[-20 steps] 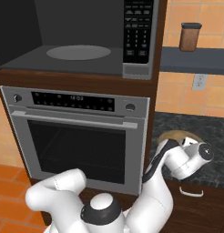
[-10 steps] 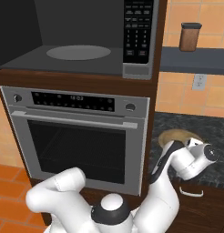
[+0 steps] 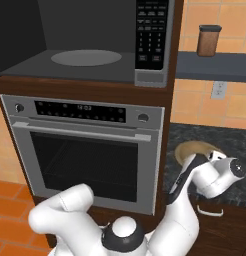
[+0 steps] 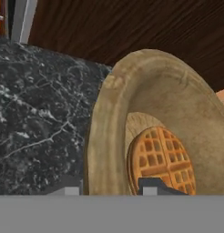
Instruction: Open the microwave, place the bowl with waffle inside the microwave, then close the microwave door and turn it on.
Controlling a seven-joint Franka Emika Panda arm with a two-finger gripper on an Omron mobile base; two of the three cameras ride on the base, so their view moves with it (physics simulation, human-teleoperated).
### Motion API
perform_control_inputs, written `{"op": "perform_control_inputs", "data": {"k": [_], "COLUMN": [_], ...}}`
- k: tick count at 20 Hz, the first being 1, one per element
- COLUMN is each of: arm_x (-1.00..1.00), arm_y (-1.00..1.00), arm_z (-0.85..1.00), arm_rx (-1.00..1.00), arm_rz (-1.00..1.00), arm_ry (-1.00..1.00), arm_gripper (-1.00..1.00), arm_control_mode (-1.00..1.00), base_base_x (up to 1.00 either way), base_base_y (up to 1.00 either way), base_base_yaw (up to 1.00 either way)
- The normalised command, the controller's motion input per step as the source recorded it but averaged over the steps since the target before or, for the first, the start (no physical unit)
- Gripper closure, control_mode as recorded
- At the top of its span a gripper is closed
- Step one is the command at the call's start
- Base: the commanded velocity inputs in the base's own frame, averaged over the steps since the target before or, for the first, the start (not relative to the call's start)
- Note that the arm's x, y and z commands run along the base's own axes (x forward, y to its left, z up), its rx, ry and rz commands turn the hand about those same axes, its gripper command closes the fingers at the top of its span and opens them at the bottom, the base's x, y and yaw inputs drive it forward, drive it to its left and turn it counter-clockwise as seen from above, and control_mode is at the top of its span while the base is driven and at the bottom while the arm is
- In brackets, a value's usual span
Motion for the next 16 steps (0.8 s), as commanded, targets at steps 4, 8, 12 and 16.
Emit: {"op": "perform_control_inputs", "data": {"k": [4, 8, 12, 16], "arm_x": [-0.99, -0.93, -0.93, -0.85], "arm_y": [0.0, 0.01, 0.0, 0.15], "arm_z": [0.32, 0.64, 0.71, 0.83], "arm_rx": [0.0, 0.0, 0.0, -0.01], "arm_rz": [0.04, 0.0, 0.0, 0.03], "arm_ry": [-0.18, -0.12, -0.12, -0.18], "arm_gripper": [1.0, 1.0, 1.0, 1.0], "arm_control_mode": [-1.0, -1.0, -1.0, -1.0], "base_base_x": [0.0, 0.0, 0.0, 0.0], "base_base_y": [0.0, 0.0, 0.0, 0.0], "base_base_yaw": [0.0, 0.0, 0.0, 0.0]}}
